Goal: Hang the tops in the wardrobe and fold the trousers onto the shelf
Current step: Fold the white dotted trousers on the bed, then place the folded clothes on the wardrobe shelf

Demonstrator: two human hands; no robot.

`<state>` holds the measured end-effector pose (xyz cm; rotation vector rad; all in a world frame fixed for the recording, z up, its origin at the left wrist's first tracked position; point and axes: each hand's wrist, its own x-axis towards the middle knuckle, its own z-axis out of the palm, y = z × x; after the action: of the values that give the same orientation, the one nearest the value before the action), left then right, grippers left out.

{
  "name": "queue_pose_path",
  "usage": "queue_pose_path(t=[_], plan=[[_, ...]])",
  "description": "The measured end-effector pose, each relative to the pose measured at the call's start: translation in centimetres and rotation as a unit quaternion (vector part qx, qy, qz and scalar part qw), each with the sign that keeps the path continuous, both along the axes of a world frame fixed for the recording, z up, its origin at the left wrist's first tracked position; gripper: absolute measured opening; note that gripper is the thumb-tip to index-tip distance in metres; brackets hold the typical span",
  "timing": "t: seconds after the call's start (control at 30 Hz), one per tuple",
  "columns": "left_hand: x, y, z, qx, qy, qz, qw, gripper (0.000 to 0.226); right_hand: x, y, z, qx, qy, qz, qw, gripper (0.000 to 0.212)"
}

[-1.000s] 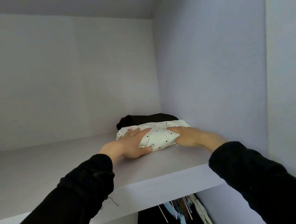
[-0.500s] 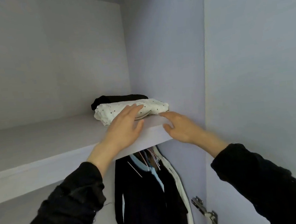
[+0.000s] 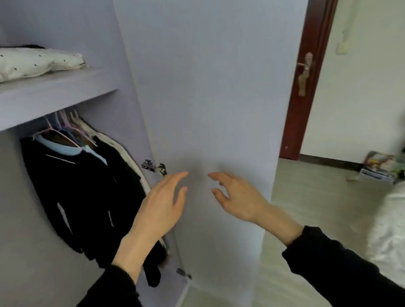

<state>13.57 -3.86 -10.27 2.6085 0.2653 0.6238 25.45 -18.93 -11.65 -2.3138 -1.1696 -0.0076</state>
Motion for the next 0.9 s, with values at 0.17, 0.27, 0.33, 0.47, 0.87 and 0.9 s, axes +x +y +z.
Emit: queue_pose_path(t=[0.17,0.27,0.33,0.47,0.87,0.9], plan=[[2.5,-9.4,-4.5,-0.039,0.062,-0.116,0.991,0.038,-0.5,-13.8,-5.4,-0.045,0.073,-0.132,0.988,0.044],[4.7,-16.4,-5.5,-0.031,0.101,-0.188,0.976,0.037,-1.0,-22.0,-6.7,-0.033,0.091,-0.215,0.972,0.044],[6.0,-22.2,-5.6,-0.026,0.117,-0.244,0.962,0.045,-1.7,-27.9,-7.3,-0.026,0.097,-0.274,0.956,0.044],[8.1,-32.7,-5.9,-0.030,0.118,-0.323,0.939,0.054,-3.8,-38.3,-7.5,-0.021,0.104,-0.357,0.928,0.044],[1.9,-57.8,-7.4,-0.007,0.148,-0.665,0.732,0.035,-26.0,-58.4,-6.0,0.016,0.067,-0.701,0.710,0.042],[-0.5,-59.5,-7.9,0.000,0.153,-0.700,0.697,0.035,-30.0,-58.4,-6.0,0.021,0.073,-0.742,0.666,0.042]])
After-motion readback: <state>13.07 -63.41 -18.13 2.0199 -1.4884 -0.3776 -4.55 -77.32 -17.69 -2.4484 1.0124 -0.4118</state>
